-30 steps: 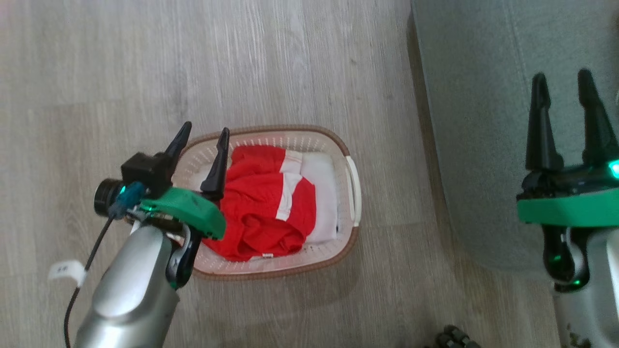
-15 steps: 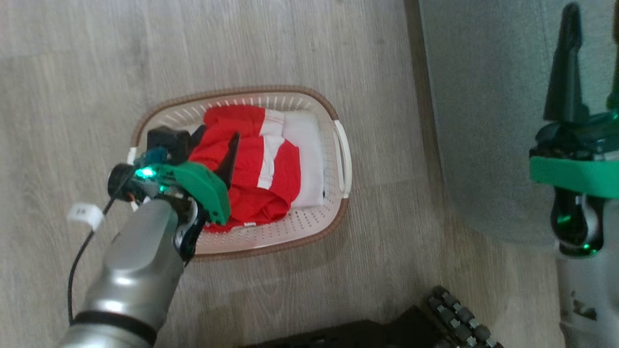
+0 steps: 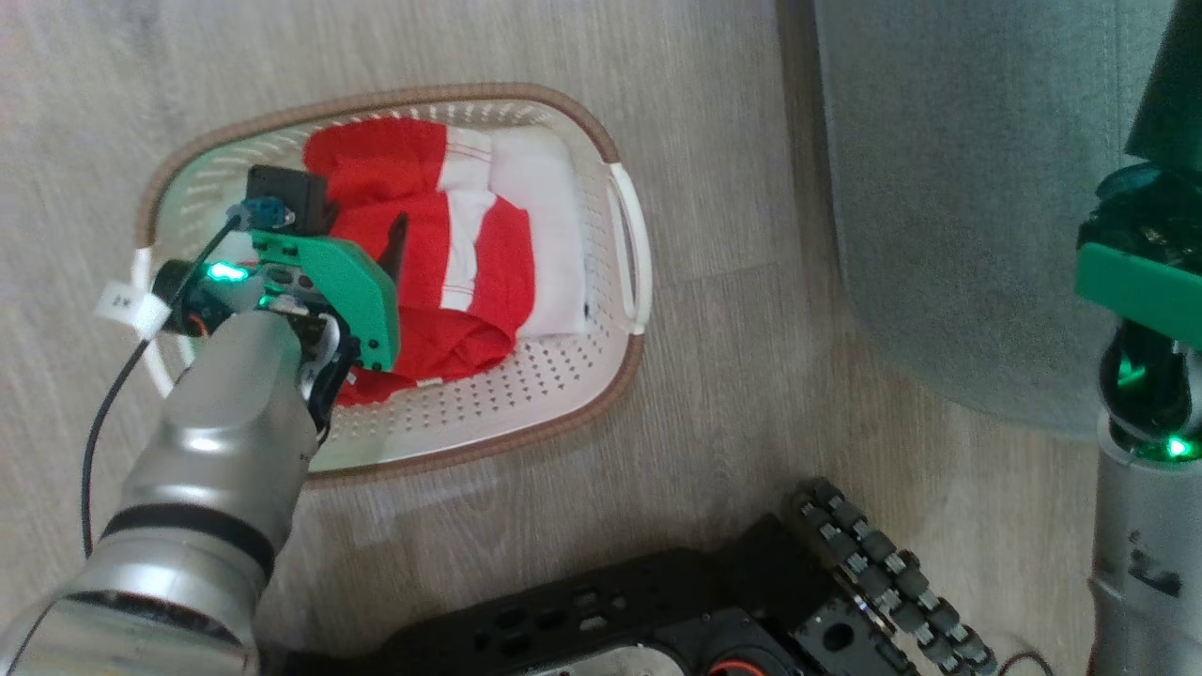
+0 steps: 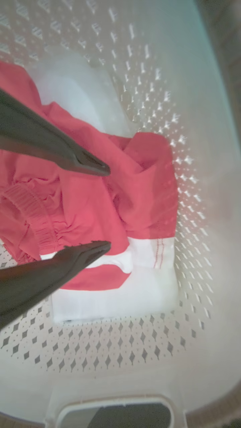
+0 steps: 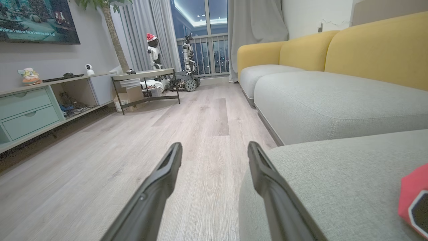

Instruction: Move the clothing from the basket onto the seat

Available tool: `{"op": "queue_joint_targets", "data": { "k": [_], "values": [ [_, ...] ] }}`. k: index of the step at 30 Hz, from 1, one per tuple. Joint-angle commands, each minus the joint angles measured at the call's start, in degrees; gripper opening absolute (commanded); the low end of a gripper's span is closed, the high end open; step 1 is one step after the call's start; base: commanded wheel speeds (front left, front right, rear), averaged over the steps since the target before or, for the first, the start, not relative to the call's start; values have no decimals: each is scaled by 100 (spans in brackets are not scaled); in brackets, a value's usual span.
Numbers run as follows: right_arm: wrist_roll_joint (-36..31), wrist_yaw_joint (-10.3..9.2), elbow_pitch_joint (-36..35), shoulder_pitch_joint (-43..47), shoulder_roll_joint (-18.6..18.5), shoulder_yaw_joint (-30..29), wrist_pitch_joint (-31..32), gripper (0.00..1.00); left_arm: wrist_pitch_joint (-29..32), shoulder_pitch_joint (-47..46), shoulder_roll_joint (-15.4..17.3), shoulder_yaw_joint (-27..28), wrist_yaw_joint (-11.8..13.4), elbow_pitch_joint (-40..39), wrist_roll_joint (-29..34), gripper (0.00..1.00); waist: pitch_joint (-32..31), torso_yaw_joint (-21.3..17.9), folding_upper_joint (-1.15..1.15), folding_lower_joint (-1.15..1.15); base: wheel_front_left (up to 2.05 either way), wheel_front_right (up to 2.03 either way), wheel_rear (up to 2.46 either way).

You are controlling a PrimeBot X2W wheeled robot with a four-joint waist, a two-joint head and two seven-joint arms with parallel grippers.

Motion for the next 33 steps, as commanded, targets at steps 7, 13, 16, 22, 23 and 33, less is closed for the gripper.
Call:
{"op": "queue_joint_targets", "data": {
  "k": [7, 13, 16, 22, 23, 33],
  "values": [
    [-24, -2, -337, 13, 139, 165, -35, 100, 213, -204, 94, -19, 8, 501, 56, 100, 385, -255, 0, -1, 0, 0, 0],
    [-34, -2, -331, 0, 184, 229, -35, 100, 963, -283, 109, -180, 118, 749, 128, 100, 518, -343, 0, -1, 0, 0, 0],
    [-38, -2, -321, -3, 199, 251, -35, 100, 1268, -325, 141, -263, 107, 787, 161, 100, 596, -391, 0, -1, 0, 0, 0],
    [-50, -2, -286, -8, 220, 327, -35, 100, 1802, -351, 219, -434, 52, 824, 219, 100, 702, -479, 0, -1, 0, 0, 0],
    [-52, -2, -279, -13, 223, 333, -35, 100, 1873, -353, 232, -453, 44, 827, 219, 100, 706, -489, 0, -1, 0, 0, 0],
    [-59, -2, -204, -67, 233, 317, -35, 100, 1799, -389, 231, -504, -18, 837, 92, 0, 579, -488, 0, -1, 0, 0, 0]
  ]
}}
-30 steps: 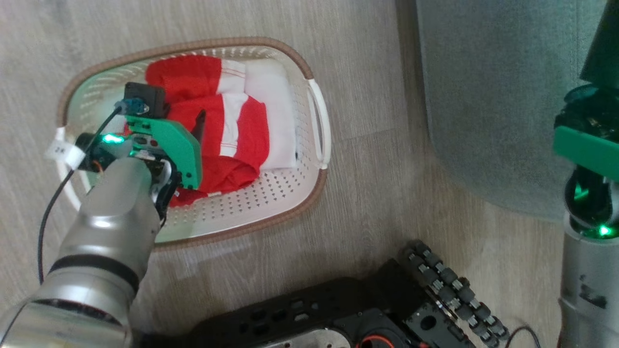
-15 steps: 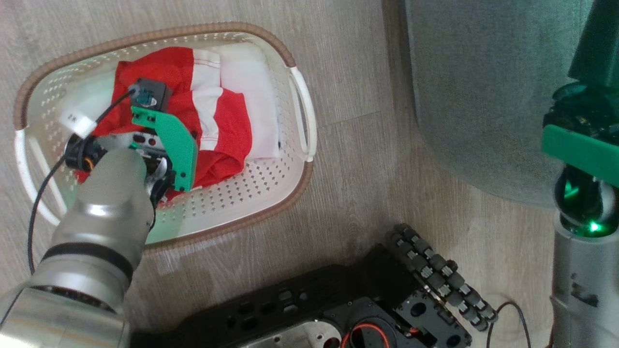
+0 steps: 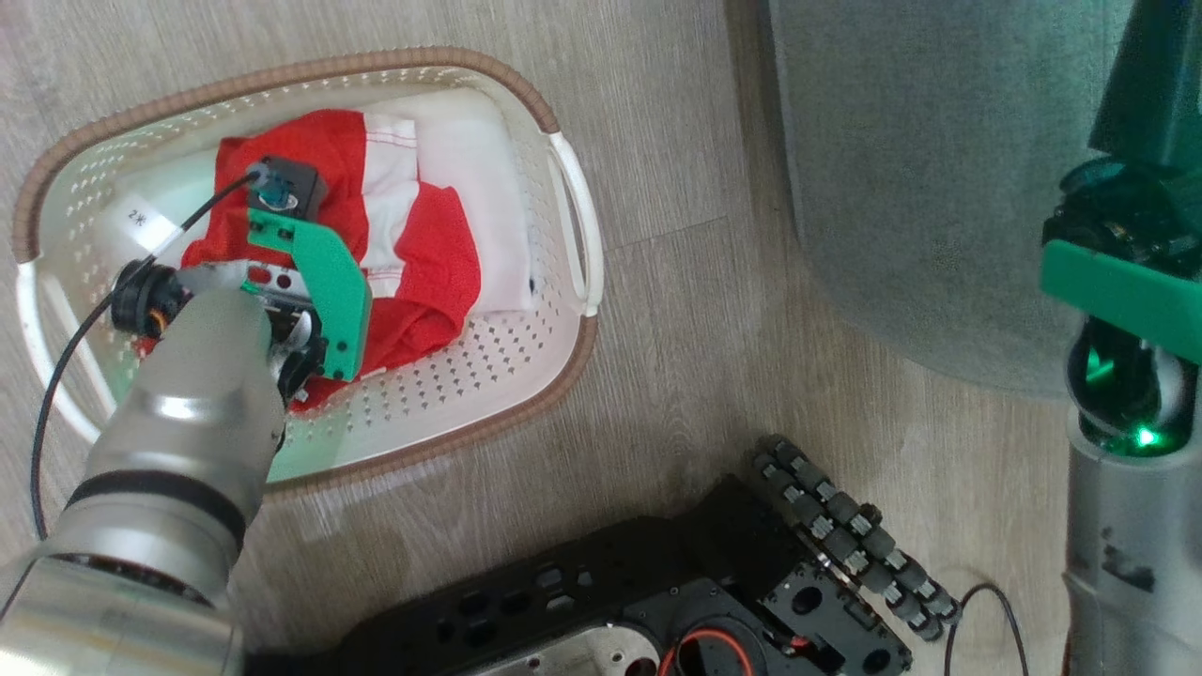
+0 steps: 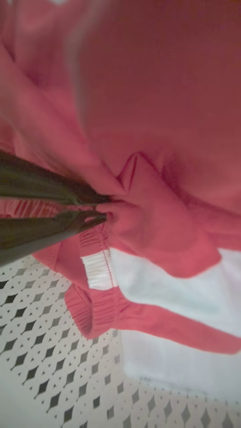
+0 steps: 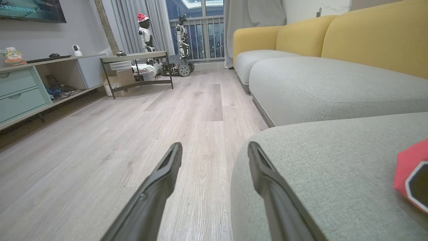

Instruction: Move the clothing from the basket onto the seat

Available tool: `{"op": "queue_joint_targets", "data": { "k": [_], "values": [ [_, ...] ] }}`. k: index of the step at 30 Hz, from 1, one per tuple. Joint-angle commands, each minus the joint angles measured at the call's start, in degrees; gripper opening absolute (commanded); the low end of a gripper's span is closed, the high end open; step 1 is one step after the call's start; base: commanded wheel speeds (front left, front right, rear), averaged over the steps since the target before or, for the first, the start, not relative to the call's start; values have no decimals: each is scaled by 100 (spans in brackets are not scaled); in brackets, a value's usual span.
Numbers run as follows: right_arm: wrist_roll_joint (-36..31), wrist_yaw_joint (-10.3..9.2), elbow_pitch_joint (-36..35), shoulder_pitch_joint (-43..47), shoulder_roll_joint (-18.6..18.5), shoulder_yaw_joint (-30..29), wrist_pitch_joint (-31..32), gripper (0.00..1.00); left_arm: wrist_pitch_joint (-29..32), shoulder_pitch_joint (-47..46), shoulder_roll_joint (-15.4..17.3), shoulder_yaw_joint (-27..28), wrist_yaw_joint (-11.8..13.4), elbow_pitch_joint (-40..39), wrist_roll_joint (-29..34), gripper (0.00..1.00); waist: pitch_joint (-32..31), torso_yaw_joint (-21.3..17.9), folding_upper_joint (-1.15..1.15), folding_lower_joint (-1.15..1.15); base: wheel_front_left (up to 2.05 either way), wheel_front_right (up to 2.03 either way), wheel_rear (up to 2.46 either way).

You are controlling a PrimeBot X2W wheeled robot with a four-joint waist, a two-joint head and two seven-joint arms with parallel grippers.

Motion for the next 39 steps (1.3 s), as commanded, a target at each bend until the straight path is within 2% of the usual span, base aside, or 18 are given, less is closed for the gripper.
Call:
{"op": "queue_joint_targets", "data": {
  "k": [1, 8, 13, 20, 30, 39],
  "values": [
    [-41, -2, -143, 84, 65, 55, -35, 100, -66, 194, 76, 55, -16, -6, -53, 0, -33, 16, 0, 0, 0, 0, 0],
    [-47, -2, -68, 49, 67, 12, -35, 100, -416, 320, -22, -35, -65, -23, -140, 0, -443, 113, 0, 0, 0, 0, 0],
    [-62, -2, 20, 148, 67, -37, -35, 100, -840, 597, -160, -214, -84, -184, -225, 0, -996, 234, 0, 0, 0, 0, 0],
    [-127, -2, 173, 480, -9, -148, -35, 100, -1293, 1086, -310, -679, -86, -763, -704, 0, -1867, 472, 0, 0, 0, 0, 0],
    [-97, -2, 526, 1088, -197, -99, -35, 100, -1994, 1545, -248, -1415, -87, -1475, -1234, 0, -3004, 861, 0, 0, 0, 0, 0],
    [19, -2, 873, 1738, -393, -3, -35, 100, -2556, 1817, -129, -1647, -87, -2058, -1571, 0, -3987, 1163, 0, 0, 0, 0, 0]
  ]
}}
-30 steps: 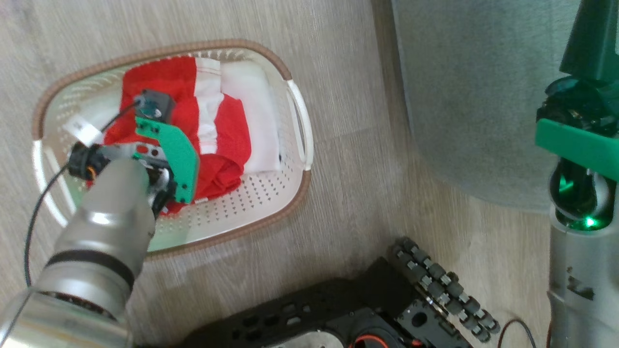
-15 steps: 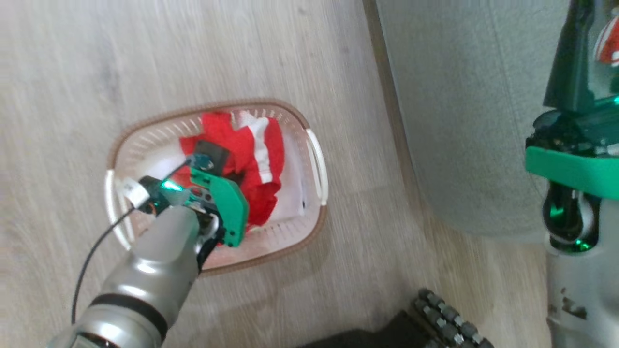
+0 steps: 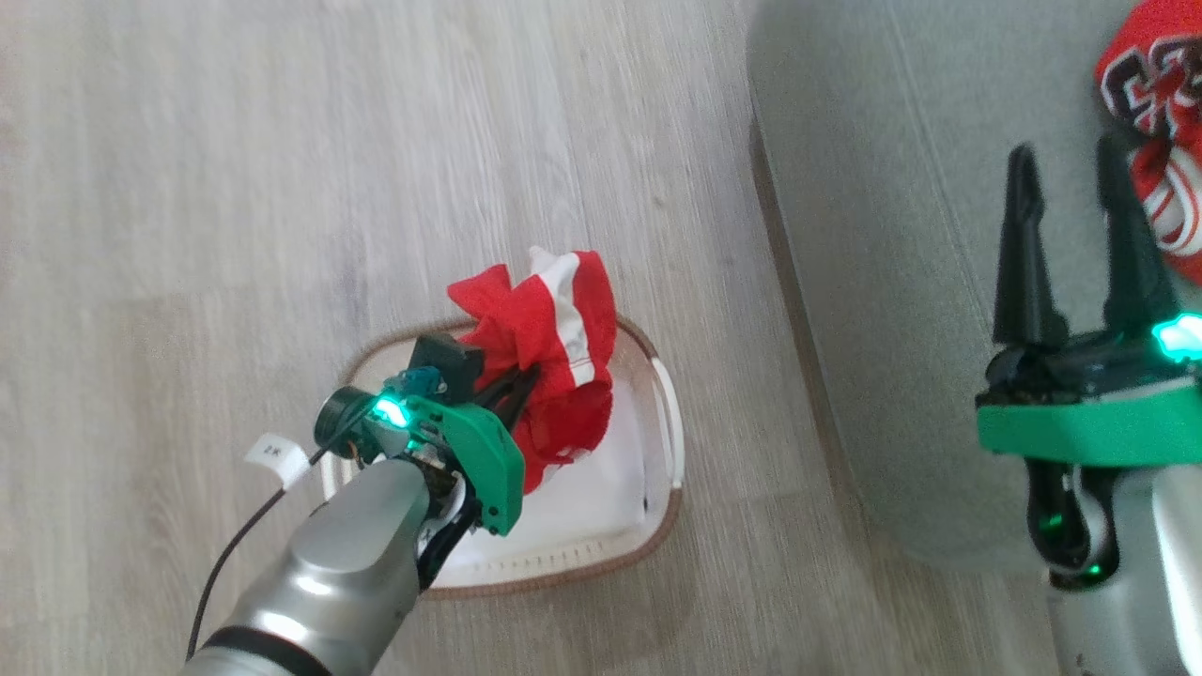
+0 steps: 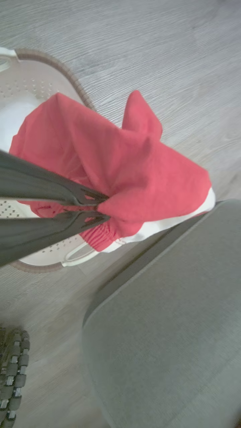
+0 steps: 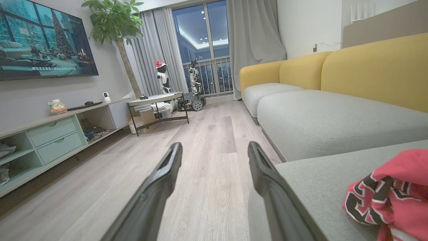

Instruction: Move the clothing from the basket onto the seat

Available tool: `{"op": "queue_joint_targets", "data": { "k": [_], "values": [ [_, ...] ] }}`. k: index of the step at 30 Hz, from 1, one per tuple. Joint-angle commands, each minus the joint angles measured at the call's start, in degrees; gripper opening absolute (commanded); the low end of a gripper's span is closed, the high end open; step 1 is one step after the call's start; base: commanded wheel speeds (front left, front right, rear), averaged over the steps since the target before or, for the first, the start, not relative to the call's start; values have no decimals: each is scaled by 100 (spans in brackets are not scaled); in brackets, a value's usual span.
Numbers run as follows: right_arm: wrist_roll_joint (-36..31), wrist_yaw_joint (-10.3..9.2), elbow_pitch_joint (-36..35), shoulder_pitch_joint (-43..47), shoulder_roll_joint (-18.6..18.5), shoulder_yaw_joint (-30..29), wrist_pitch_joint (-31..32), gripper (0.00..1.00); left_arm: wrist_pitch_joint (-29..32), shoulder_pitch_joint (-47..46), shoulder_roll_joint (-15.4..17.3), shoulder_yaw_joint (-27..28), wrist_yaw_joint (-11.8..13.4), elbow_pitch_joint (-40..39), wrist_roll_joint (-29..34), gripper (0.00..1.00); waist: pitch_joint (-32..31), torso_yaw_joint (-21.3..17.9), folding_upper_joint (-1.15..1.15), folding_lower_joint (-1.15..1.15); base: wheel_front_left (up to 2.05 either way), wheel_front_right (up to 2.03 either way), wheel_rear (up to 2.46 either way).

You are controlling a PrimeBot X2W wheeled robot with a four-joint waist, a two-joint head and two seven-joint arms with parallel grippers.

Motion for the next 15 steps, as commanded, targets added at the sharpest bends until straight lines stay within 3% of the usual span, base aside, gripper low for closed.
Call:
{"op": "queue_joint_targets", "data": {
  "k": [1, 7, 15],
  "values": [
    [63, -1, -151, 58, -97, 130, -36, 100, -115, -44, 151, 104, -35, -235, -49, 0, -418, 209, -1, 1, 0, 0, 0],
    [73, -1, -30, 305, -140, 222, -36, 100, -209, 17, 244, 165, 18, -713, -103, 0, -840, 313, -1, 1, 0, 0, 0],
    [120, -1, 61, 606, -227, 335, -36, 100, -123, 72, 479, 306, 330, -1948, -164, 0, -1277, 411, -1, 1, 0, 0, 0]
  ]
}}
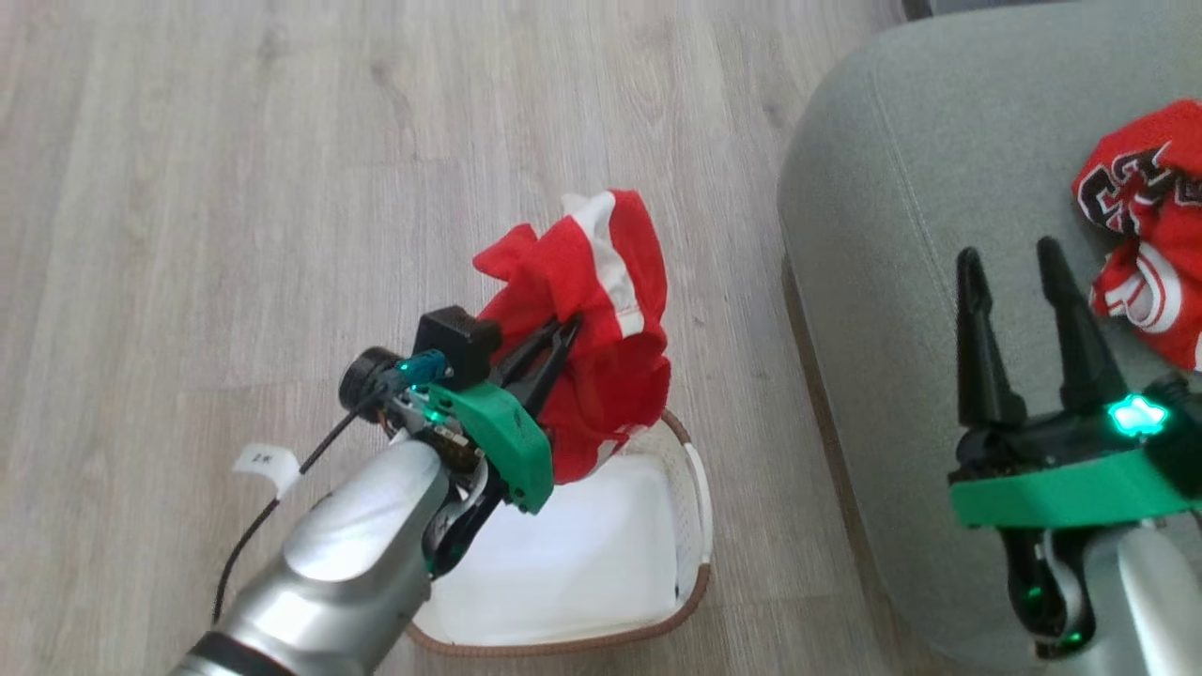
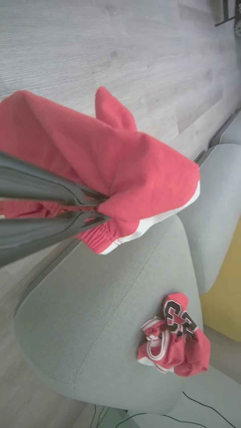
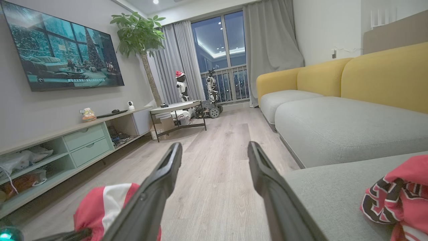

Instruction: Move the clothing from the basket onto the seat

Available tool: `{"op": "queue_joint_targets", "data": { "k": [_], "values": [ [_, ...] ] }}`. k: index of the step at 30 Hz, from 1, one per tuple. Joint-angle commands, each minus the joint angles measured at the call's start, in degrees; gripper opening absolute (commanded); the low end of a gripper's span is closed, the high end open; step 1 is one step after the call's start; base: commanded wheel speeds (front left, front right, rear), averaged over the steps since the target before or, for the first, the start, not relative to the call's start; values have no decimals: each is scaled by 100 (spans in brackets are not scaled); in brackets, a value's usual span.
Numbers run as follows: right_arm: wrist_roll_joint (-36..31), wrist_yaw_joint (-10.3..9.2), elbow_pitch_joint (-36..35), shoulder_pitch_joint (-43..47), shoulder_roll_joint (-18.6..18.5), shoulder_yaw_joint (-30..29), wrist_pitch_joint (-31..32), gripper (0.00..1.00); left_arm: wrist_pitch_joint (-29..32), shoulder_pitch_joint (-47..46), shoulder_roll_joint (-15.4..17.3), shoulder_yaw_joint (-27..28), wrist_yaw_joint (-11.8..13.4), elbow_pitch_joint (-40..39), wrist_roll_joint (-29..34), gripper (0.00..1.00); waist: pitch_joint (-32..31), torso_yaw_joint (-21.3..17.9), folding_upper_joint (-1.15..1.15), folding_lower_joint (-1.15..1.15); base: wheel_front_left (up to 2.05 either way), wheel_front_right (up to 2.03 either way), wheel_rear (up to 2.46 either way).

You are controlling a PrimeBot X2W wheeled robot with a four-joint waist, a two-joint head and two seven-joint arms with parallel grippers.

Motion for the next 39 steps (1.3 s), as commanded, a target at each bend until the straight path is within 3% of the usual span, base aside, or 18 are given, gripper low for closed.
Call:
{"op": "queue_joint_targets", "data": {
  "k": [1, 10, 16, 28, 39],
  "values": [
    [34, -1, -157, -10, -122, 176, -36, 100, 21, -204, 187, 244, 78, -385, -36, 0, -125, 53, 0, 1, 0, 0, 0],
    [75, -1, -38, 223, -128, 535, -36, 100, 533, -327, 631, 481, 532, -2077, -77, 0, -333, 93, 0, 1, 0, 0, 0],
    [74, -1, 37, 268, -214, 804, -36, 100, 801, -559, 795, 631, 719, -2778, -84, 0, -357, 112, 0, 1, 0, 0, 0],
    [132, -1, 325, -53, -303, 1353, -36, 100, 977, -662, 813, 577, 837, -3153, -54, 0, -311, 109, 0, 1, 0, 0, 0],
    [582, -1, 1411, -1153, -514, 2173, 95, 100, 1042, -666, 683, 340, 760, -3330, -45, 0, -301, 290, 0, 1, 0, 0, 0]
  ]
}}
